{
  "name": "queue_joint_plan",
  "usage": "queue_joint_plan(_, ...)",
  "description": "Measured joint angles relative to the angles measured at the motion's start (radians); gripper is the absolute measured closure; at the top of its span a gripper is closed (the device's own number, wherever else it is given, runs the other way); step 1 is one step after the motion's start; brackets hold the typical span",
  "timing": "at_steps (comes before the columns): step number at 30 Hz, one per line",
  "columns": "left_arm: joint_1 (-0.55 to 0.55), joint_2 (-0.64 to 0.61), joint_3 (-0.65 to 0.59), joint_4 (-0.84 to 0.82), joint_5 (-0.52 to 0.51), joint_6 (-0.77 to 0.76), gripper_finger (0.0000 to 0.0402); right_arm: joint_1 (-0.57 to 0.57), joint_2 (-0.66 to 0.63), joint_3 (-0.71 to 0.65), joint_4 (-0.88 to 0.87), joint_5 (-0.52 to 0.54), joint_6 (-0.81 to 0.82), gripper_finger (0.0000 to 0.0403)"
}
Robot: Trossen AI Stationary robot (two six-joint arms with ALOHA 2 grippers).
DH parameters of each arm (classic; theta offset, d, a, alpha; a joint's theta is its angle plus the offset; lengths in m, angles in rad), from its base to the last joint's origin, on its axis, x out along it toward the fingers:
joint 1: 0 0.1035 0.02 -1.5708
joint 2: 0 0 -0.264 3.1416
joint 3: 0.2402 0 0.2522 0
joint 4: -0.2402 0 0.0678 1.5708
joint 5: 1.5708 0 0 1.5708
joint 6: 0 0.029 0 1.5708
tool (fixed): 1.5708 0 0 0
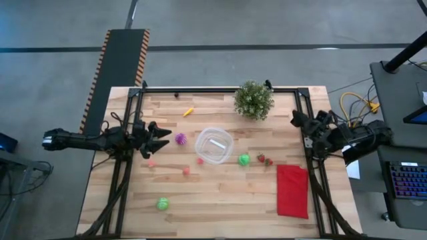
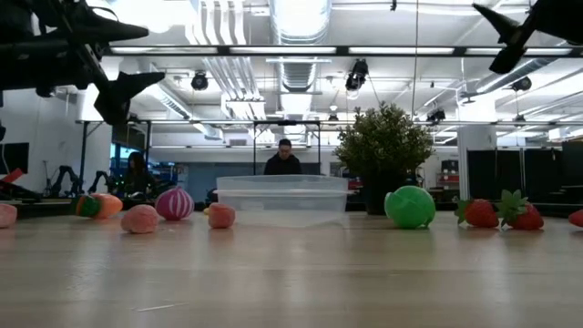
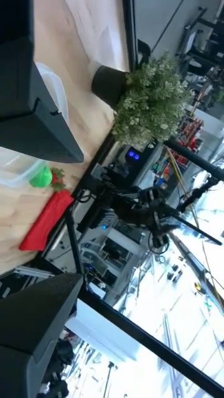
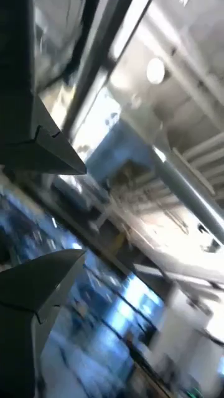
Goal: Pick and placing Produce into tupperware
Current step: Put the right red strawberry into the transparent bin
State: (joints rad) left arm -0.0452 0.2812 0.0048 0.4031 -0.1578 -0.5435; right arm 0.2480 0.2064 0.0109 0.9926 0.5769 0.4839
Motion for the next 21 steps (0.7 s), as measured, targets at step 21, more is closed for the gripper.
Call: queue_joint_plan(21, 0.0, 0.005, 0.0, 0.148, -0.001, 0.0, 0.0111, 0.001, 0.518, 0.999, -1.97, 0.169, 0.289, 0.0204)
